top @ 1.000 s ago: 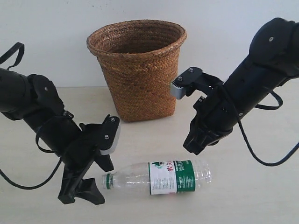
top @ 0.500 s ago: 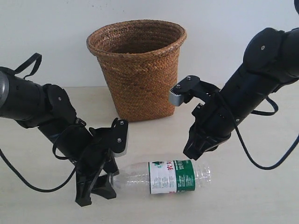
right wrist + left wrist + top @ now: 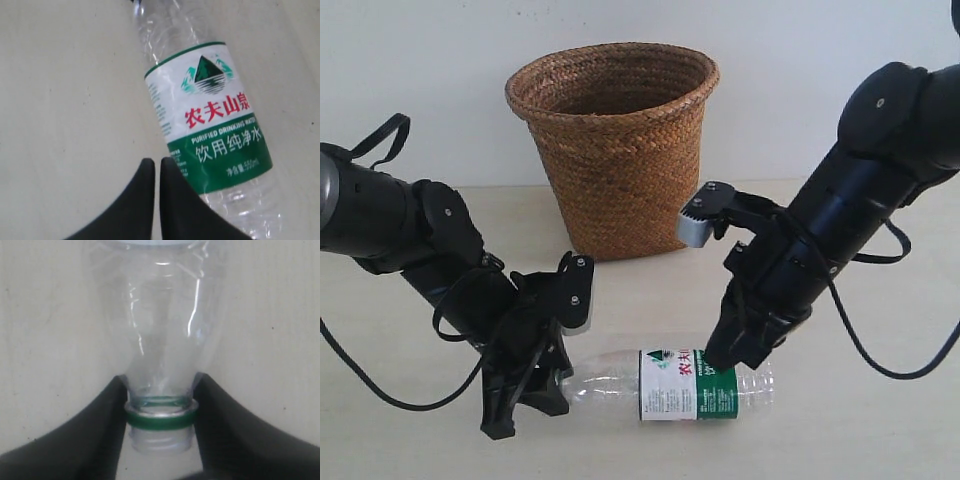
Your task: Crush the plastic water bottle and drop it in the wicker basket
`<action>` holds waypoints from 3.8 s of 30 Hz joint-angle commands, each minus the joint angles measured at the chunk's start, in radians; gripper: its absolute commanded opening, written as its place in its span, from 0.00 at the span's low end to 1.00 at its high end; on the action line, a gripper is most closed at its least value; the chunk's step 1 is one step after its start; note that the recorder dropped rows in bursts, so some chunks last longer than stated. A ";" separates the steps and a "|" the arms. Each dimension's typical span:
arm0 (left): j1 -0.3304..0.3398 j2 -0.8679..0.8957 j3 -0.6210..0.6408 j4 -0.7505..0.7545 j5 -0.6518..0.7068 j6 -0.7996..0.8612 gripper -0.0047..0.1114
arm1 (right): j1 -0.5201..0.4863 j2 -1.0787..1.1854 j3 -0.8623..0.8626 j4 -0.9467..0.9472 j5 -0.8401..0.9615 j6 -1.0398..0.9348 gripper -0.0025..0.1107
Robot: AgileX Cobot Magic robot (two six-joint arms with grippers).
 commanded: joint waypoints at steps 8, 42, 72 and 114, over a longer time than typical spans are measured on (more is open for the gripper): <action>-0.005 -0.001 -0.004 0.009 -0.014 0.004 0.08 | 0.009 0.138 0.006 -0.007 -0.173 -0.054 0.02; -0.005 -0.001 -0.004 0.031 0.011 -0.021 0.08 | 0.009 0.451 -0.153 -0.294 -0.049 0.447 0.02; -0.005 -0.001 -0.004 0.031 0.021 -0.023 0.08 | 0.029 0.215 -0.152 0.143 -0.012 0.331 0.02; -0.005 -0.001 -0.004 0.030 0.025 -0.023 0.08 | 0.058 0.560 -0.302 -0.143 -0.029 0.659 0.02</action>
